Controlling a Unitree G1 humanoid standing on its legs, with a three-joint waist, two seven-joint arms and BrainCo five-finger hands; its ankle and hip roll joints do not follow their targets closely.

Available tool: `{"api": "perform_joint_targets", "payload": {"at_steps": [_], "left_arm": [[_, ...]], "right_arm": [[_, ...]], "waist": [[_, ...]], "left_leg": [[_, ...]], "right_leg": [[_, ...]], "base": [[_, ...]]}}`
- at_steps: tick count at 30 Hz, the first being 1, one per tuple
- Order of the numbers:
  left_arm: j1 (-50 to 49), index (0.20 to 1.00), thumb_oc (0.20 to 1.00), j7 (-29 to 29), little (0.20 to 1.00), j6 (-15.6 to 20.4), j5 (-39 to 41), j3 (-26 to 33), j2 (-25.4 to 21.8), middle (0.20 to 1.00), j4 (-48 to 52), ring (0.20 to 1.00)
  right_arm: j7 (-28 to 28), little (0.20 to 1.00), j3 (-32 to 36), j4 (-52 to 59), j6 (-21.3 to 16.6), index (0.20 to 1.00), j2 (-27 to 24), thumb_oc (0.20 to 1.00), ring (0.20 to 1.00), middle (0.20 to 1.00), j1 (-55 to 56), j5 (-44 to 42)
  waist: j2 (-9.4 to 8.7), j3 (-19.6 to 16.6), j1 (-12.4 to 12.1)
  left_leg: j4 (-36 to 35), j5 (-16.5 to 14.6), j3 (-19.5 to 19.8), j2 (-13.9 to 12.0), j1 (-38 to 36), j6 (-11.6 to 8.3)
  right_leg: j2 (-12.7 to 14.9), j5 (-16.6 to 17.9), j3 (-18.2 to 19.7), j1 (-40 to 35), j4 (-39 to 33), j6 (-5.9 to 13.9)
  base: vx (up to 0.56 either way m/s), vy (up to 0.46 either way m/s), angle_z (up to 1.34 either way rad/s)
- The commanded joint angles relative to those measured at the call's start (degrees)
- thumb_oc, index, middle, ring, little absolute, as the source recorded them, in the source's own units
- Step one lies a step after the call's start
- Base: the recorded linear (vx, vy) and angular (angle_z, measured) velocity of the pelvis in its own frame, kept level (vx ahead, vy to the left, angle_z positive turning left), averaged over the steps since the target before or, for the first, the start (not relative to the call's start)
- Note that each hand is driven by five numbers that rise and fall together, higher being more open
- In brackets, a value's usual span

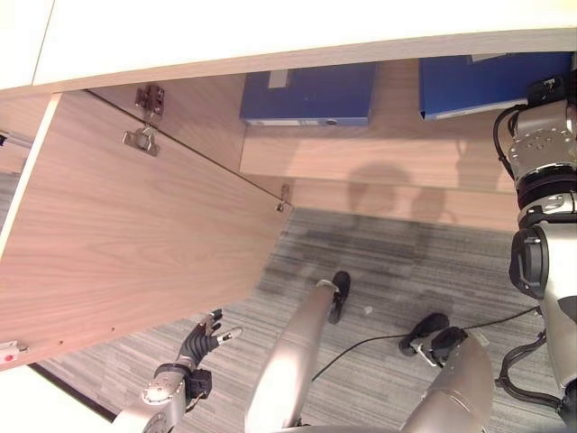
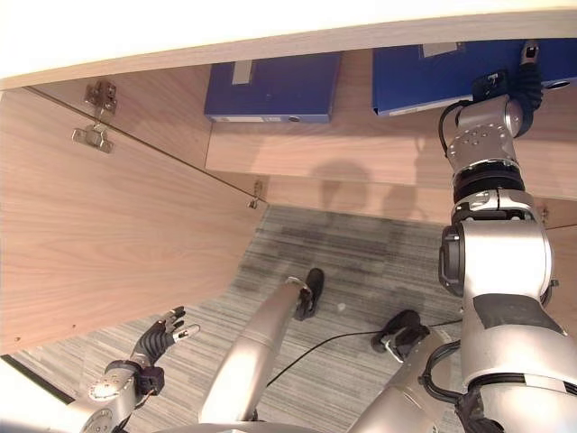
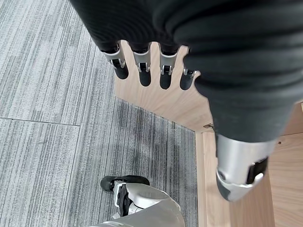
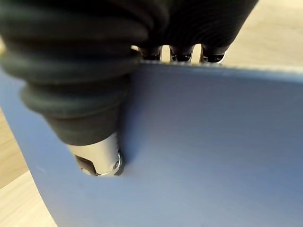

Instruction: Put the empty folder in the office cabinet

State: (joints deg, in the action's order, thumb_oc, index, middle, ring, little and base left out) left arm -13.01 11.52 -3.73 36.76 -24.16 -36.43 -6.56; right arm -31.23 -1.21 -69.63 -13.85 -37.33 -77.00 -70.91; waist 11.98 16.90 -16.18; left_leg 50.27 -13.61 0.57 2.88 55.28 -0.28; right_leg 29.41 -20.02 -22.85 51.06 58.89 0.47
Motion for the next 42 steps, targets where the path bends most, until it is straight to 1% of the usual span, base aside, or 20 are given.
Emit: {"api": "perform_joint_targets", "payload": {"at_steps": [1, 2, 7, 11, 13, 15, 19, 21, 22, 23, 25, 26, 28, 29, 30, 31, 34, 36, 41, 42], "left_arm": [[-0.7, 1.000, 1.000, -0.5, 1.000, 1.2, -1.9, 2.2, -4.1, 1.000, 1.0, 1.000], [-0.7, 1.000, 1.000, -0.7, 1.000, 1.2, -1.9, 2.2, -4.1, 1.000, 1.0, 1.000], [-0.9, 1.000, 1.000, -1.3, 1.000, 1.2, -1.8, 2.7, -4.5, 1.000, 0.6, 1.000], [-1.2, 1.000, 1.000, -1.9, 1.000, 1.0, -1.7, 3.1, -4.6, 1.000, 0.6, 1.000], [-1.6, 1.000, 1.000, -2.7, 1.000, 1.1, -1.2, 3.5, -4.7, 1.000, 0.2, 1.000], [-1.7, 1.000, 1.000, -2.9, 1.000, 1.0, -1.0, 3.6, -4.9, 1.000, 0.2, 1.000], [-1.8, 1.000, 1.000, -3.3, 1.000, 0.7, -0.7, 3.7, -5.0, 1.000, 0.2, 1.000], [-2.4, 1.000, 1.000, -3.8, 1.000, 0.9, -0.9, 4.2, -5.0, 1.000, 0.1, 1.000], [-2.4, 1.000, 1.000, -3.8, 1.000, 0.9, -0.9, 4.2, -5.0, 1.000, 0.1, 1.000], [-2.5, 1.000, 1.000, -4.2, 1.000, 0.9, -0.8, 4.3, -5.4, 1.000, 0.2, 1.000], [-2.4, 1.000, 1.000, -4.8, 1.000, 0.8, -0.9, 4.5, -6.0, 1.000, 0.1, 1.000], [-2.7, 1.000, 1.000, -5.7, 1.000, 1.0, -0.9, 4.9, -6.5, 1.000, 0.0, 1.000], [-3.0, 1.000, 1.000, -6.5, 1.000, 1.0, -1.1, 4.9, -7.2, 1.000, 0.7, 1.000], [-3.0, 1.000, 1.000, -6.5, 1.000, 1.0, -1.1, 4.9, -7.2, 1.000, 0.7, 1.000], [-3.2, 1.000, 1.000, -7.1, 1.000, 0.8, -1.2, 4.8, -7.6, 1.000, 1.1, 1.000], [-3.9, 1.000, 1.000, -7.9, 1.000, 0.6, -1.1, 4.9, -8.3, 1.000, 1.4, 1.000], [-4.1, 1.000, 1.000, -8.6, 1.000, 0.5, -1.3, 4.7, -8.9, 1.000, 1.6, 1.000], [-4.5, 1.000, 1.000, -9.5, 1.000, 0.3, -2.1, 5.2, -9.6, 1.000, 1.8, 1.000], [-5.6, 1.000, 1.000, -11.3, 1.000, 0.3, -4.3, 7.0, -10.8, 1.000, 3.7, 1.000], [-5.6, 1.000, 1.000, -11.3, 1.000, 0.3, -4.3, 7.0, -10.7, 1.000, 3.8, 1.000]], "right_arm": [[2.7, 0.529, -0.9, 6.1, -3.7, 0.529, -3.9, 0.529, 0.529, 0.529, -4.9, -0.4], [3.3, 1.000, -0.9, 6.1, -3.3, 1.000, -3.8, 1.000, 1.000, 1.000, -4.7, -0.6], [6.3, 1.000, -1.8, 4.6, -1.5, 1.000, -3.8, 1.000, 1.000, 1.000, -3.8, -2.3], [8.1, 1.000, -3.2, 3.7, 0.1, 1.000, -4.0, 1.000, 1.000, 1.000, -3.6, -2.0], [10.3, 1.000, -6.2, 1.2, 3.8, 1.000, -4.6, 1.000, 1.000, 1.000, -3.7, 0.3], [11.3, 1.000, -7.8, 0.1, 5.6, 1.000, -4.6, 1.000, 1.000, 1.000, -3.6, 2.2], [13.6, 1.000, -9.1, 1.5, 6.2, 1.000, -2.8, 1.000, 1.000, 1.000, -3.2, 1.7], [14.5, 1.000, -10.8, 1.4, 7.5, 1.000, -2.5, 1.000, 1.000, 1.000, -3.3, 3.2], [14.6, 1.000, -10.8, 1.3, 7.5, 1.000, -2.5, 1.000, 1.000, 1.000, -3.3, 3.2], [15.4, 1.000, -13.0, 0.2, 9.6, 1.000, -2.6, 1.000, 1.000, 1.000, -3.5, 6.5], [17.3, 1.000, -15.8, -1.5, 12.7, 1.000, -2.5, 1.000, 1.000, 1.000, -3.6, 10.6], [20.0, 1.000, -20.7, -4.0, 16.4, 1.000, -3.1, 1.000, 1.000, 1.000, -4.5, 18.3], [22.3, 1.000, -24.1, -5.5, 18.8, 1.000, -3.2, 1.000, 1.000, 1.000, -5.4, 23.1], [22.3, 1.000, -24.1, -5.5, 18.7, 1.000, -3.2, 1.000, 1.000, 1.000, -5.4, 23.1], [23.7, 1.000, -25.6, -6.1, 19.6, 1.000, -3.4, 1.000, 1.000, 1.000, -5.7, 25.7], [25.6, 1.000, -29.3, -8.8, 21.1, 1.000, -4.3, 1.000, 1.000, 1.000, -7.3, 32.4], [27.2, 1.000, -32.4, -9.9, 22.0, 1.000, -4.7, 1.000, 1.000, 1.000, -8.2, 38.3], [29.5, 1.000, -35.7, -10.2, 23.0, 1.000, -5.0, 1.000, 1.000, 1.000, -8.9, 43.3], [34.0, 1.000, -44.1, -9.3, 23.5, 1.000, -5.9, 1.000, 1.000, 1.000, -9.9, 55.4], [34.1, 1.000, -44.2, -9.3, 23.5, 1.000, -5.9, 1.000, 1.000, 1.000, -10.0, 55.5]], "waist": [[0.57, -0.7, 0.0], [0.62, -0.7, 0.0], [0.44, -0.6, 0.0], [0.17, -0.6, 0.0], [-0.05, -0.5, 0.0], [-0.24, -0.4, 0.1], [-0.40, -0.2, 0.1], [-0.40, -0.1, 0.0], [-0.40, -0.1, 0.0], [-0.55, 0.0, -0.1], [-0.73, 0.1, -0.1], [-0.93, 0.1, 0.0], [-1.15, 0.2, 0.2], [-1.13, 0.2, 0.2], [-1.27, 0.2, 0.3], [-1.45, 0.2, 0.5], [-1.63, 0.1, 0.7], [-1.76, 0.1, 0.7], [-2.34, 0.2, 0.9], [-2.30, 0.2, 0.9]], "left_leg": [[-1.7, -4.5, 0.7, -2.5, -0.9, -1.07], [-1.7, -4.5, 0.7, -2.5, -0.9, -1.07], [-1.4, -4.6, 0.6, -2.7, -1.1, -1.15], [-1.4, -4.5, 0.3, -2.7, -1.1, -1.15], [-1.3, -4.4, 0.2, -2.7, -0.9, -1.19], [-1.2, -4.4, 0.2, -2.8, -0.9, -1.20], [-1.0, -4.3, 0.1, -2.9, -0.8, -1.28], [-0.9, -4.2, 0.0, -2.9, -0.7, -1.35], [-0.9, -4.2, 0.0, -2.9, -0.7, -1.35], [-1.1, -4.0, 0.0, -2.9, -0.7, -1.34], [-1.3, -3.8, 0.1, -3.0, -0.7, -1.38], [-1.8, -3.4, 0.1, -3.3, -0.8, -1.48], [-1.9, -3.1, 0.0, -3.3, -0.6, -1.55], [-1.9, -3.1, 0.0, -3.3, -0.6, -1.55], [-2.0, -3.0, 0.0, -3.3, -0.6, -1.57], [-2.3, -2.6, 0.0, -3.3, -0.4, -1.60], [-2.4, -2.4, 0.0, -3.5, -0.4, -1.63], [-2.6, -2.3, 0.0, -3.7, -0.5, -1.65], [-3.5, -1.8, 0.0, -4.0, -0.8, -1.74], [-3.5, -1.7, 0.0, -4.0, -0.8, -1.74]], "right_leg": [[0.9, -3.0, 2.6, -5.1, -2.9, 6.88], [0.9, -3.0, 2.6, -5.1, -2.9, 6.90], [1.0, -3.0, 2.7, -5.2, -2.7, 6.86], [1.1, -2.9, 2.7, -5.1, -2.6, 6.85], [1.1, -2.9, 3.1, -4.8, -2.3, 6.68], [1.1, -2.9, 3.2, -4.6, -2.2, 6.52], [0.9, -2.9, 3.5, -4.4, -2.0, 6.25], [0.9, -2.8, 3.6, -4.2, -1.9, 6.17], [0.9, -2.8, 3.7, -4.2, -1.9, 6.17], [0.9, -2.8, 3.6, -4.2, -2.0, 6.09], [0.8, -2.6, 3.6, -4.3, -2.2, 5.98], [0.6, -2.3, 3.6, -4.1, -2.5, 5.85], [0.5, -1.9, 3.6, -3.8, -2.6, 5.83], [0.5, -1.9, 3.6, -3.8, -2.6, 5.83], [0.5, -1.8, 3.5, -3.8, -2.7, 5.83], [0.5, -1.6, 3.7, -3.5, -2.7, 5.83], [0.4, -1.5, 3.7, -3.4, -2.9, 5.85], [0.2, -1.3, 3.7, -3.3, -3.1, 5.84], [-0.1, -0.7, 3.8, -3.0, -3.6, 5.99], [-0.1, -0.7, 3.8, -3.0, -3.6, 5.99]], "base": [[0.00, 0.000, 0.00], [0.00, 0.000, 0.00], [0.00, 0.000, 0.00], [0.00, 0.000, 0.00], [0.00, 0.000, 0.00], [0.00, 0.000, 0.00], [0.00, 0.000, 0.00], [-0.02, -0.004, 0.00], [-0.03, -0.008, 0.01], [0.00, 0.000, 0.00], [-0.04, -0.021, 0.01], [-0.05, -0.019, 0.01], [-0.02, -0.008, 0.00], [0.00, 0.000, 0.00], [-0.03, -0.008, 0.01], [-0.04, -0.007, 0.01], [-0.01, 0.000, 0.00], [0.00, 0.000, 0.00], [0.00, 0.000, 0.00], [0.00, 0.000, 0.00]]}}
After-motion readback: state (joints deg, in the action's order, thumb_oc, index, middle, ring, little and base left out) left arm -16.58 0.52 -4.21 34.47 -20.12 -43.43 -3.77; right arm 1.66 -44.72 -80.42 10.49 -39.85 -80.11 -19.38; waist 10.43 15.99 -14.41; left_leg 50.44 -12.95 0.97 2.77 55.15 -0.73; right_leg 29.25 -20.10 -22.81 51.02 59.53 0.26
